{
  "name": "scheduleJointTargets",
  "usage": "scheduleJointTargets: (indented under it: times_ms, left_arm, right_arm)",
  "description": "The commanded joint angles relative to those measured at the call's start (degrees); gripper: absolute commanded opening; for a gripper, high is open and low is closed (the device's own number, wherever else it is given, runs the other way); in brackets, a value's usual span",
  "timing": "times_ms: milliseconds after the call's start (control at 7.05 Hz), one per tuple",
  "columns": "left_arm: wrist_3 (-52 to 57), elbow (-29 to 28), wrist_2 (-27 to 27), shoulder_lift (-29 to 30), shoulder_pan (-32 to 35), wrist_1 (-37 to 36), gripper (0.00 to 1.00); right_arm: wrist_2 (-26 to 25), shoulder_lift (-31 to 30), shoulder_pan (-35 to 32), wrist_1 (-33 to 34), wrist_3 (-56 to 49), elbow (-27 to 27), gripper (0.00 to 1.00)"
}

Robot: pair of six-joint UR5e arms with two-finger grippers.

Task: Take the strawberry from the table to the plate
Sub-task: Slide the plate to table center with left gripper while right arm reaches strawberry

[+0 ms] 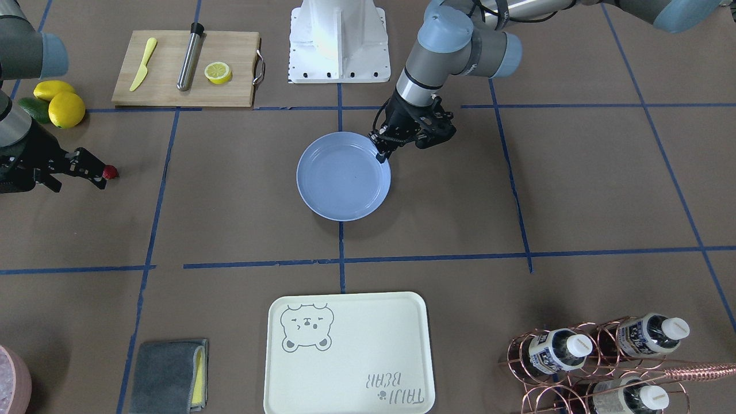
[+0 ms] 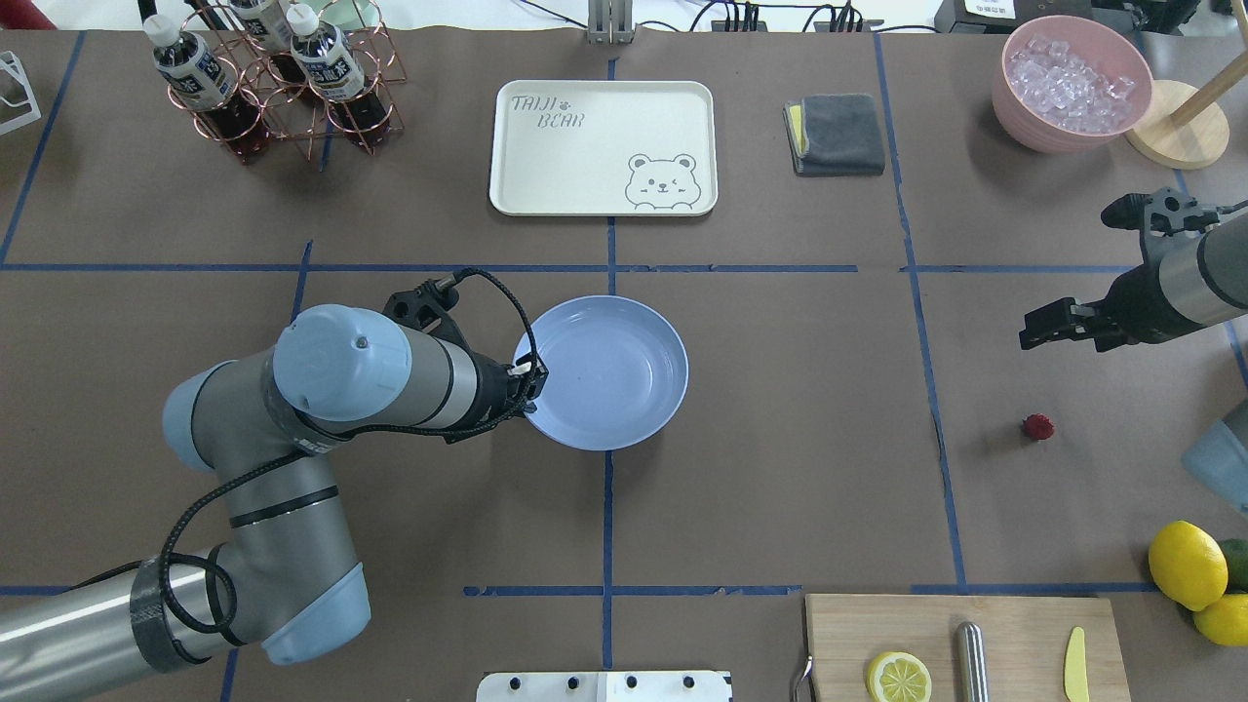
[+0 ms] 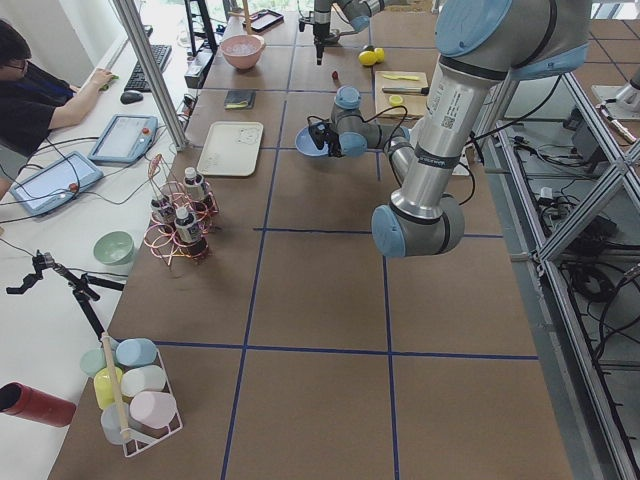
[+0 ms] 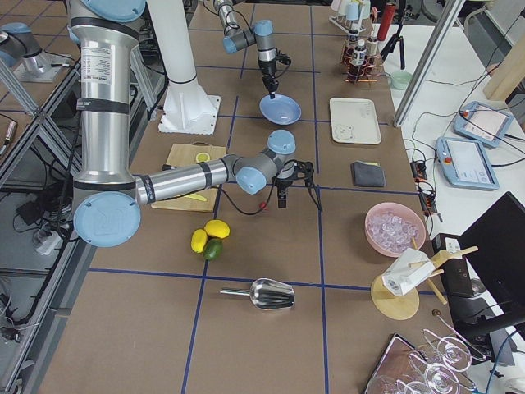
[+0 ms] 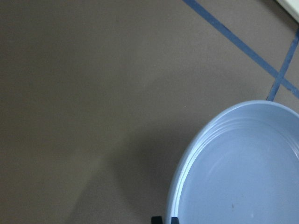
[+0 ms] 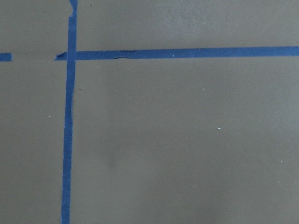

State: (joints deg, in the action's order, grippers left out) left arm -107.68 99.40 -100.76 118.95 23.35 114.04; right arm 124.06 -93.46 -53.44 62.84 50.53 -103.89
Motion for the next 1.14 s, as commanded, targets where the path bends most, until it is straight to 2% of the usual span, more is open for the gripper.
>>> scheduleJointTargets:
  times_ms: [0,142,426,709,993]
  left_arm:
    - [0.53,-0.70,0.30,0.05,-2.25,0.57,0.09]
    - [0.63,-0.27,0.38,-0.03,-2.26,0.48,0.99]
    - [2.89,2.10,0.04,-0.30,-0.86,0.22,1.00]
    - [6.60,4.04,-0.58,-1.26,3.00,-0.22,1.00]
    - [10.01,5.78,-4.17,-1.26,7.30,-4.06,1.00]
  right_arm:
    - [-0.13,-0.67,0.96,0.00,0.01,-0.35,1.00]
    - [-0.57,-0.67,1.75,0.00,0.27,-0.35,1.00]
    - [-4.25,-0.59,5.69,-0.35,3.15,-0.35,1.00]
    - [-5.57,-0.58,6.93,-0.35,3.43,-0.26,1.00]
    - [-5.67,-1.02,7.55,-0.35,3.61,-0.26,1.00]
